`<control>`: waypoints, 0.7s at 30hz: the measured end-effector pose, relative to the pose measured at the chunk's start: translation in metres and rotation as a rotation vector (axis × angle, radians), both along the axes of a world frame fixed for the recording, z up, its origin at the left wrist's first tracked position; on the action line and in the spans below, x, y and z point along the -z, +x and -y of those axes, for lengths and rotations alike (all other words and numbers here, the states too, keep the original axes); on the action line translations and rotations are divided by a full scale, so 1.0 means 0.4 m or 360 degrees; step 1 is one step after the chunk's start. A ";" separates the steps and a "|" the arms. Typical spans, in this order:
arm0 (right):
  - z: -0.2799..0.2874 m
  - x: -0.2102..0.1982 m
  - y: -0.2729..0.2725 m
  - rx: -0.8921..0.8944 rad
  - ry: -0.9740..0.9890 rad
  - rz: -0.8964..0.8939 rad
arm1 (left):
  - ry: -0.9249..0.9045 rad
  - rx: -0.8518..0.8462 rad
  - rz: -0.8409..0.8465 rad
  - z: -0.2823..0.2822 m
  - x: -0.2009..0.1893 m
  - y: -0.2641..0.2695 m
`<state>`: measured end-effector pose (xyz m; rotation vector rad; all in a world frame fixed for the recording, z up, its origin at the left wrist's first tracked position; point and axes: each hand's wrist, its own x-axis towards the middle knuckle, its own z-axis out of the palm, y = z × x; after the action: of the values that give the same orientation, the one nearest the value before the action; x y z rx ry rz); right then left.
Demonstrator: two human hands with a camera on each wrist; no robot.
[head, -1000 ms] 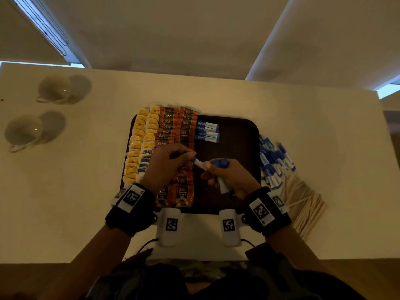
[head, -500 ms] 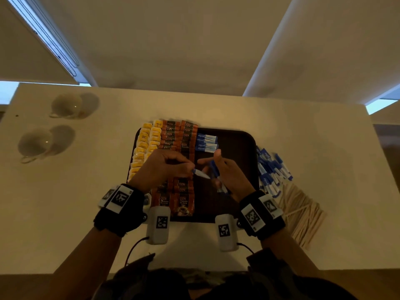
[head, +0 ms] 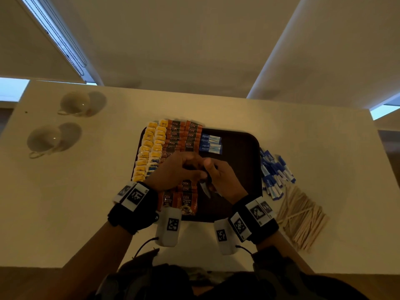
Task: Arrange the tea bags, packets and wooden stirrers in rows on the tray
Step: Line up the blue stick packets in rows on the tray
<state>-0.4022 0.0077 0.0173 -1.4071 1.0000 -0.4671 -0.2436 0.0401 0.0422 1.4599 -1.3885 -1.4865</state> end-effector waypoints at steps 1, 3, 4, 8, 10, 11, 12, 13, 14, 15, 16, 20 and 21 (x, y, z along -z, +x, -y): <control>-0.002 0.000 0.000 0.0004 -0.0011 -0.0009 | -0.0033 -0.0020 -0.0002 -0.002 0.004 -0.006; -0.005 -0.001 -0.001 0.0008 -0.0034 -0.0043 | -0.0066 -0.0072 -0.0015 -0.007 0.015 -0.011; -0.005 -0.002 -0.001 0.0010 -0.0060 -0.0075 | -0.0073 -0.0097 -0.0013 -0.008 0.020 -0.011; -0.002 -0.003 -0.003 0.0052 -0.0111 -0.0191 | -0.0070 -0.0153 0.0035 -0.013 0.035 -0.011; 0.000 -0.001 -0.019 0.0125 -0.0033 -0.0185 | -0.0061 -0.0269 -0.0002 -0.014 0.040 -0.002; 0.000 -0.001 -0.030 0.0176 0.0050 -0.0158 | -0.0052 -0.0356 -0.0045 -0.014 0.043 0.006; -0.001 -0.001 -0.043 0.0223 0.0153 -0.0128 | -0.0053 -0.0436 -0.0068 -0.015 0.046 0.015; -0.003 -0.004 -0.054 0.0253 0.0260 -0.0101 | -0.0067 -0.0495 -0.0065 -0.015 0.046 0.022; -0.006 -0.008 -0.063 0.0258 0.0345 -0.0085 | -0.0086 -0.0533 -0.0056 -0.015 0.044 0.026; -0.009 -0.009 -0.070 0.0239 0.0392 -0.0083 | -0.0101 -0.0555 -0.0063 -0.015 0.042 0.028; -0.012 -0.011 -0.074 0.0199 0.0404 -0.0090 | -0.0113 -0.0571 -0.0083 -0.016 0.039 0.028; -0.018 -0.006 -0.073 0.0202 0.0435 -0.0072 | -0.0059 -0.0592 -0.0187 -0.020 0.038 0.019; -0.018 -0.003 -0.072 0.0244 0.0442 -0.0058 | -0.0027 -0.0588 -0.0220 -0.020 0.040 0.017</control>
<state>-0.4310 0.0148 0.0187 -1.0992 1.1605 -0.3983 -0.2370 0.0482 0.0262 1.4777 -0.9832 -1.3067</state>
